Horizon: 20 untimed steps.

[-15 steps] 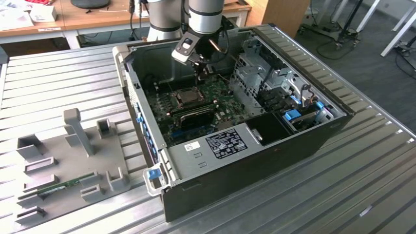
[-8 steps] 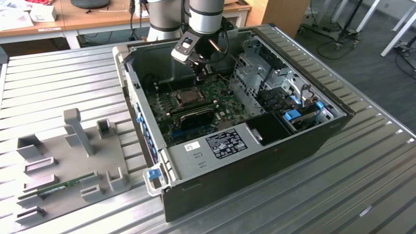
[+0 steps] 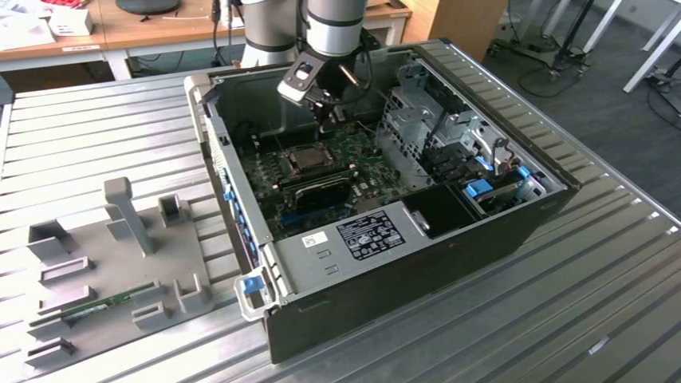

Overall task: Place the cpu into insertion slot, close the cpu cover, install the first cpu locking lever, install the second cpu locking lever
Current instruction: 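Close the cpu cover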

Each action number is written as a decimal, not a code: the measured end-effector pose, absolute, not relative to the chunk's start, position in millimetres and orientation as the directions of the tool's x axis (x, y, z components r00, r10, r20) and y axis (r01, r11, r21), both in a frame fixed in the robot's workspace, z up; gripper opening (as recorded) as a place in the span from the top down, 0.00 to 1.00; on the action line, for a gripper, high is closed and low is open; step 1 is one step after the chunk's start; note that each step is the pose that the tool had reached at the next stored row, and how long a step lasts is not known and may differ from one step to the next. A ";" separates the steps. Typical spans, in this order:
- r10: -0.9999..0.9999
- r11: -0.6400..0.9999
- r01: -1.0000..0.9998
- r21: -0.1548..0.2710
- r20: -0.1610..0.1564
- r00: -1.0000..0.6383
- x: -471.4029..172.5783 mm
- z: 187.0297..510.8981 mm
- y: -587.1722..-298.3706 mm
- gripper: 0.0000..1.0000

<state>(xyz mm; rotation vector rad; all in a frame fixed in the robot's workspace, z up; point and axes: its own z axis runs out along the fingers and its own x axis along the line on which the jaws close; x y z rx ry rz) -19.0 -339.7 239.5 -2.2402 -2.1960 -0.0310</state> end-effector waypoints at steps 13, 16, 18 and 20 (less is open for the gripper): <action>0.991 0.130 0.991 0.011 0.015 -0.130 -23.0 237.4 -339.7 0.90; 0.983 0.184 0.983 0.011 0.015 -0.184 -22.9 236.9 -339.7 0.90; 0.975 0.219 0.976 0.011 0.015 -0.220 -23.0 236.6 -339.7 0.90; 0.967 0.254 0.967 0.011 0.015 -0.255 -23.0 236.2 -339.7 0.90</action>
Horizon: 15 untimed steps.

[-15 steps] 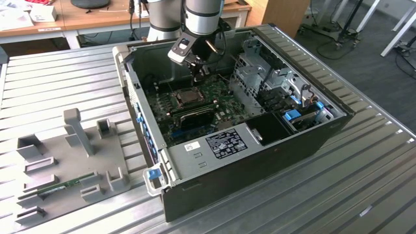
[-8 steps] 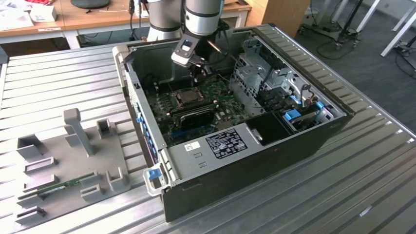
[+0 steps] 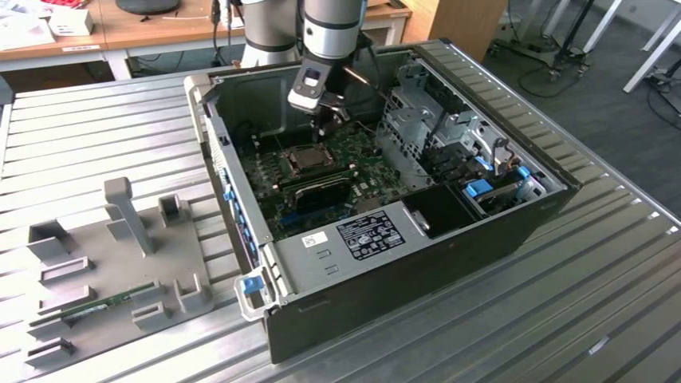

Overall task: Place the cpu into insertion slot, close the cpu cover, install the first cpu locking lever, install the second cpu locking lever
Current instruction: 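Close the cpu cover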

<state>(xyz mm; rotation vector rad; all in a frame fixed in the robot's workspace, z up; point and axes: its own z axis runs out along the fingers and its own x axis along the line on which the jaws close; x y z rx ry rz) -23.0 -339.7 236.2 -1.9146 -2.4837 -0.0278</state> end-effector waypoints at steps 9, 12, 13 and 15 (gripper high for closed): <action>0.913 0.408 0.913 0.011 0.015 -0.409 -23.0 235.1 -339.7 0.90; 0.889 0.458 0.889 0.011 0.015 -0.459 -22.9 234.9 -339.7 0.90; 0.881 0.474 0.881 0.011 0.015 -0.474 -22.9 234.9 -339.7 0.90; 0.865 0.501 0.865 0.011 0.015 -0.502 -23.0 234.8 -339.7 0.90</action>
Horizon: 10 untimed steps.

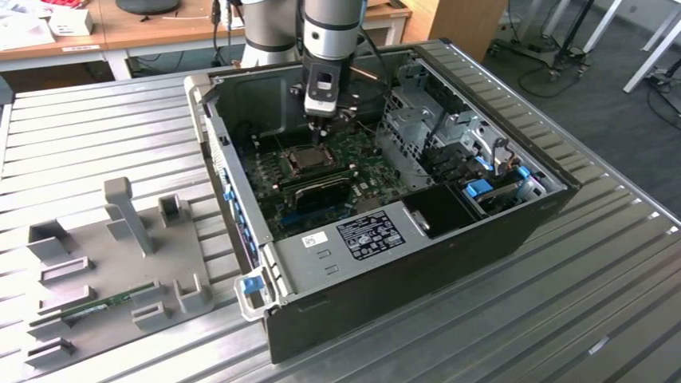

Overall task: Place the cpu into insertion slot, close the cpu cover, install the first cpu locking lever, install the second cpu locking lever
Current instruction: 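Close the cpu cover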

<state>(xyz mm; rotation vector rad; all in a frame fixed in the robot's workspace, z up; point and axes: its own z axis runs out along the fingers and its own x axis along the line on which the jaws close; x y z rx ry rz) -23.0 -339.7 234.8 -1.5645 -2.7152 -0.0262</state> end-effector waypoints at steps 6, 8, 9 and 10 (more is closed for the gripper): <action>0.855 0.518 0.855 0.010 0.015 -0.518 -23.0 234.8 -339.7 0.90; 0.855 0.518 0.855 0.010 0.015 -0.518 -23.0 234.8 -339.7 0.90; 0.855 0.518 0.855 0.010 0.015 -0.518 -23.0 234.8 -339.7 0.90; 0.855 0.518 0.855 0.010 0.015 -0.518 -23.0 234.8 -339.7 0.90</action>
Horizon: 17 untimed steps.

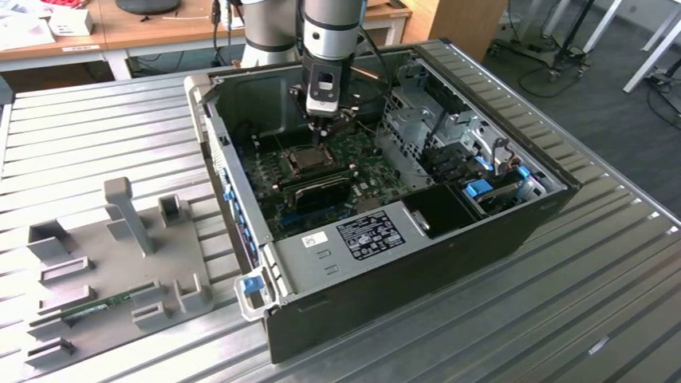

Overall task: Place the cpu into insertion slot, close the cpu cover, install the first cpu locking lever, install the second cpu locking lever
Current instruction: 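Close the cpu cover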

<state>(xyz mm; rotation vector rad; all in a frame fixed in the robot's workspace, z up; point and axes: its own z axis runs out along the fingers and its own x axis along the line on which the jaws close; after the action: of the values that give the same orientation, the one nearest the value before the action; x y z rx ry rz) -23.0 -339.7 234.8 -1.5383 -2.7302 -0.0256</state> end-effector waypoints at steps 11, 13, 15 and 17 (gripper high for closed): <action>0.849 0.527 0.850 0.010 0.015 -0.527 -23.0 234.8 -339.7 0.90; 0.843 0.537 0.843 0.010 0.015 -0.538 -23.0 234.8 -339.7 0.90; 0.840 0.543 0.840 0.010 0.015 -0.543 -23.0 234.8 -339.7 0.90; 0.840 0.543 0.840 0.010 0.015 -0.543 -23.0 234.8 -339.7 0.90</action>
<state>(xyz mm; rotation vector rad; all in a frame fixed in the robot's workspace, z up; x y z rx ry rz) -23.0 -339.7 234.8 -1.4982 -2.7521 -0.0255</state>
